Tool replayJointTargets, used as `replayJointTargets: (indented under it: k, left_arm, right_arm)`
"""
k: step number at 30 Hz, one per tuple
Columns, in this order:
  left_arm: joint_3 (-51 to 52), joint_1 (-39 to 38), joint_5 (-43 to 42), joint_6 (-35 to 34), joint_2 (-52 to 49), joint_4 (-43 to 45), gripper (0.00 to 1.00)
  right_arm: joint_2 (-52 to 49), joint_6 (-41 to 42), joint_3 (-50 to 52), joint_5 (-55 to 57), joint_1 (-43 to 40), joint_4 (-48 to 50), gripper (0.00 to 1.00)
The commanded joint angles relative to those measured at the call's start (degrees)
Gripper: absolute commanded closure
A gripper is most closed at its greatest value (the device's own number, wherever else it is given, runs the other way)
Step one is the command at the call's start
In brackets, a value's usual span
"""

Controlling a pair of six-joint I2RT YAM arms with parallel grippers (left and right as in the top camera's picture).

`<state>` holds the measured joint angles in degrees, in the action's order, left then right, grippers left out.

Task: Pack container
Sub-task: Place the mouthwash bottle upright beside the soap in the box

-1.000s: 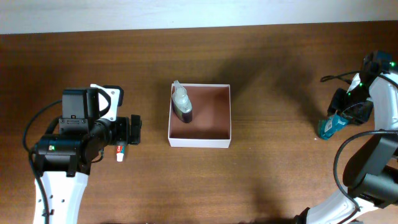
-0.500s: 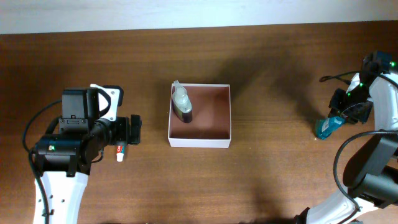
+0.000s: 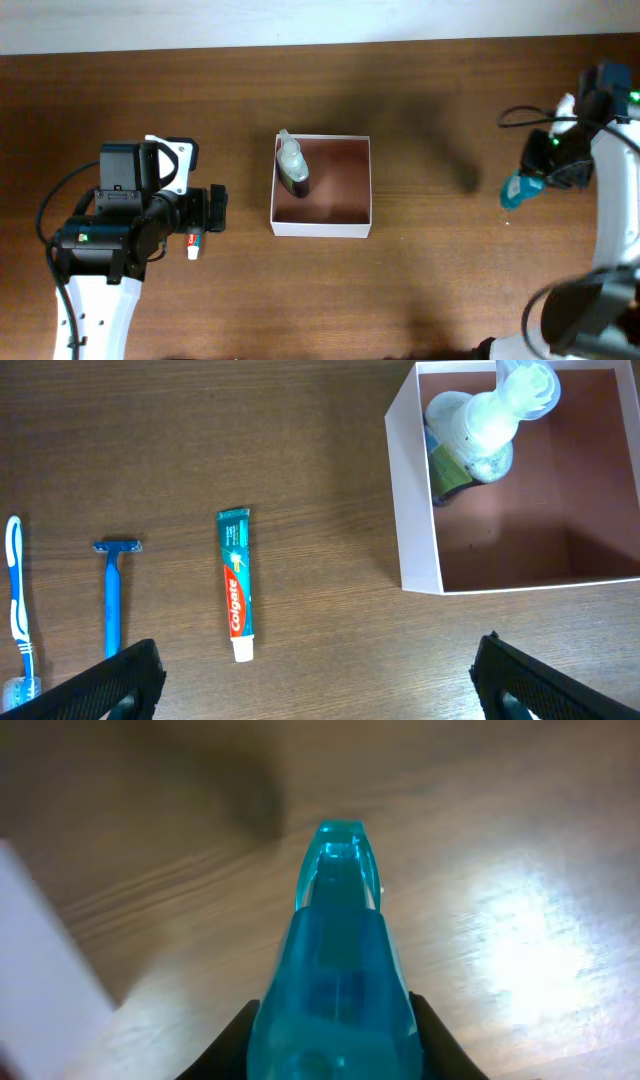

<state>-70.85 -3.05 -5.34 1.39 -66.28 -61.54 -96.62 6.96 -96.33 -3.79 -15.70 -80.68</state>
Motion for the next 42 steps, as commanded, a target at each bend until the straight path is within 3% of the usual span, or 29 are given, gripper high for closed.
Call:
replayJointTargets:
  k: [1,7,14,25,33,37,38,41,42]
  left_arm:
    - [-1.0,-0.2,0.6,-0.5,-0.2,-0.1,0.0]
    - [-1.0,-0.2,0.6,-0.6,-0.2,0.0,0.01]
    - [-1.0,-0.2,0.6,-0.5,-0.2,0.0,0.01]
    - [-1.0,-0.2,0.6,-0.5,-0.2,0.0,0.0]
    - [-1.0,-0.2,0.6,-0.5,-0.2,0.0,0.01]
    - [-1.0,-0.2,0.6,-0.6,-0.2,-0.1,0.0]
    - [-1.0,-0.2,0.6,-0.5,-0.2,-0.1,0.0]
    - [-1.0,-0.2,0.6,-0.5,-0.2,0.0,0.01]
    - [-1.0,-0.2,0.6,-0.5,-0.2,0.0,0.01]
  right_arm:
    - [7.2,-0.8,-6.4,-1.2,8.9,-1.9,0.96]
    - [9.9,2.9,-13.2,0.1,31.9,0.6,0.96]
    - [1.9,7.5,-13.2,1.0,43.3,8.2,0.96]
    - [-15.2,7.5,-13.2,1.0,45.6,14.8,0.96]
    - [-21.4,7.5,-13.2,1.4,45.6,17.0,0.94]
    - [-22.4,7.5,-13.2,1.4,45.6,17.0,0.85]
    - [-22.4,7.5,-13.2,1.4,45.6,17.0,0.72]
    - [-22.4,7.5,-13.2,1.4,45.6,17.0,0.57]
    - [-22.4,7.5,-13.2,1.4,45.6,17.0,0.48]
